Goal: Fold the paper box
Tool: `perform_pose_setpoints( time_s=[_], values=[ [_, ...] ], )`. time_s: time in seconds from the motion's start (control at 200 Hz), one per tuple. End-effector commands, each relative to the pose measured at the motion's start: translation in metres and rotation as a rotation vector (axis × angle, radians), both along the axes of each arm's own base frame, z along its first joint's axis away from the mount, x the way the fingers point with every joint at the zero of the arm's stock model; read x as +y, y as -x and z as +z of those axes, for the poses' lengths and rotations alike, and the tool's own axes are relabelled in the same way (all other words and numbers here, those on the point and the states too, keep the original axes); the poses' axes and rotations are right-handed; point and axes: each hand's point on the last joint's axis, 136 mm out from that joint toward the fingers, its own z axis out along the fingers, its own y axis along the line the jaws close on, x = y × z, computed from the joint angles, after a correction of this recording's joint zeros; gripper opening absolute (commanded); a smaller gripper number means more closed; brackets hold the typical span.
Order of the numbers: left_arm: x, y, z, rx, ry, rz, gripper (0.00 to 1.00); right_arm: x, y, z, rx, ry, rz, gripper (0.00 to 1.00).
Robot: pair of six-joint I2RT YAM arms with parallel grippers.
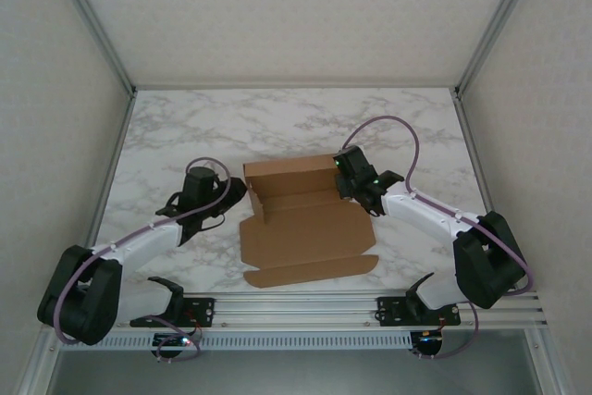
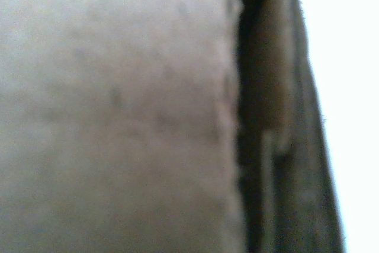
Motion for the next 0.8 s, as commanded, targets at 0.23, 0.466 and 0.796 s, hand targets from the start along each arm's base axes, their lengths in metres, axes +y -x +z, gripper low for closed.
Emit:
perform_pose_setpoints(
  time_s=[0.23,0.466,0.796],
  values=[
    [-0.029,-0.005,0.025,-0.081,-0.232,-0.108,0.51,0.005,0.001,0.004,0.01,-0.019,0.015,0.0],
    [-0.032,-0.001,0.016,-0.06,-0.311,-0.126,0.56,0.004,0.004,0.002,0.011,-0.021,0.012,0.0],
    [-0.042,0.003,0.019,-0.077,-0.337,-0.177,0.62,0.002,0.005,-0.003,0.014,-0.02,0.007,0.0]
  ],
)
